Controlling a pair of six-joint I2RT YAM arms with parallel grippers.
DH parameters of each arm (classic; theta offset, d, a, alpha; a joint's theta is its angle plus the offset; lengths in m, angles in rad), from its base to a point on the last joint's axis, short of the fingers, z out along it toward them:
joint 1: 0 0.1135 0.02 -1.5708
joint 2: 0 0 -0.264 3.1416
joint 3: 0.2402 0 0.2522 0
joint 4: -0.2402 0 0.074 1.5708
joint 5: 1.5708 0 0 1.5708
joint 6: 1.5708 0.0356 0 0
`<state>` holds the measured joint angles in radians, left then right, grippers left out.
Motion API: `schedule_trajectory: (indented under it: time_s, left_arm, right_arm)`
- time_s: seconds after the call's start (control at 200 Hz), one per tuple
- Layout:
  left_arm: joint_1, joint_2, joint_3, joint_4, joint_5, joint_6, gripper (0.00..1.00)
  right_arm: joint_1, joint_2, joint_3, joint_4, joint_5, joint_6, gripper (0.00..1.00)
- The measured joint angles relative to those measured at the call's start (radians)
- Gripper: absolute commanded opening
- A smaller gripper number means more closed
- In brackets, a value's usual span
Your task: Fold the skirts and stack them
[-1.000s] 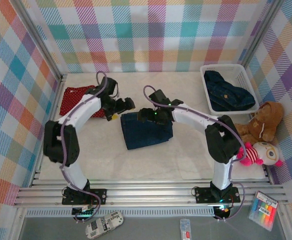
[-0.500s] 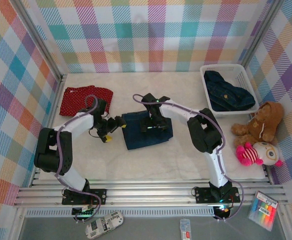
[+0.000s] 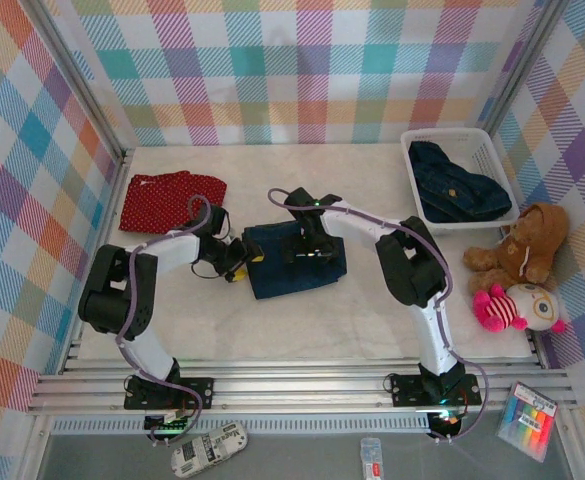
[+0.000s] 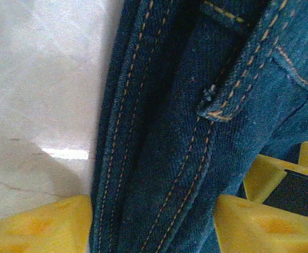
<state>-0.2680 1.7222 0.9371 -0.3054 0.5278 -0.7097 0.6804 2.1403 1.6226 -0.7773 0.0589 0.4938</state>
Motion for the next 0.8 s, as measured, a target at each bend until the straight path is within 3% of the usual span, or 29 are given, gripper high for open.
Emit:
schedule_trajectory:
  time_s: [0.195,0.355,0.505,0.63,0.71,0.8]
  left_arm:
    - [-0.011,0.046,0.0,0.067,0.043,0.0,0.45]
    - [-0.02,0.058,0.0,0.082,0.047,0.011,0.29]
    - [-0.028,0.058,0.007,0.06,0.016,0.037,0.15]
    - [-0.038,0.058,0.031,0.015,-0.022,0.071,0.11]
    - [-0.046,0.061,0.042,-0.004,-0.048,0.084,0.0]
    - [-0.051,0.076,0.058,-0.021,-0.055,0.097,0.0]
  right_arm:
    - [-0.008,-0.004,-0.006,0.012,-0.016,0.018,0.99]
    - [-0.009,-0.007,-0.011,0.017,-0.018,0.023,0.99]
    - [-0.011,-0.02,-0.031,0.037,-0.023,0.026,0.99]
    - [-0.018,-0.037,-0.054,0.064,-0.042,0.039,0.99]
    - [-0.02,-0.053,-0.075,0.089,-0.056,0.049,0.99]
    - [-0.02,-0.079,-0.113,0.128,-0.069,0.061,0.99]
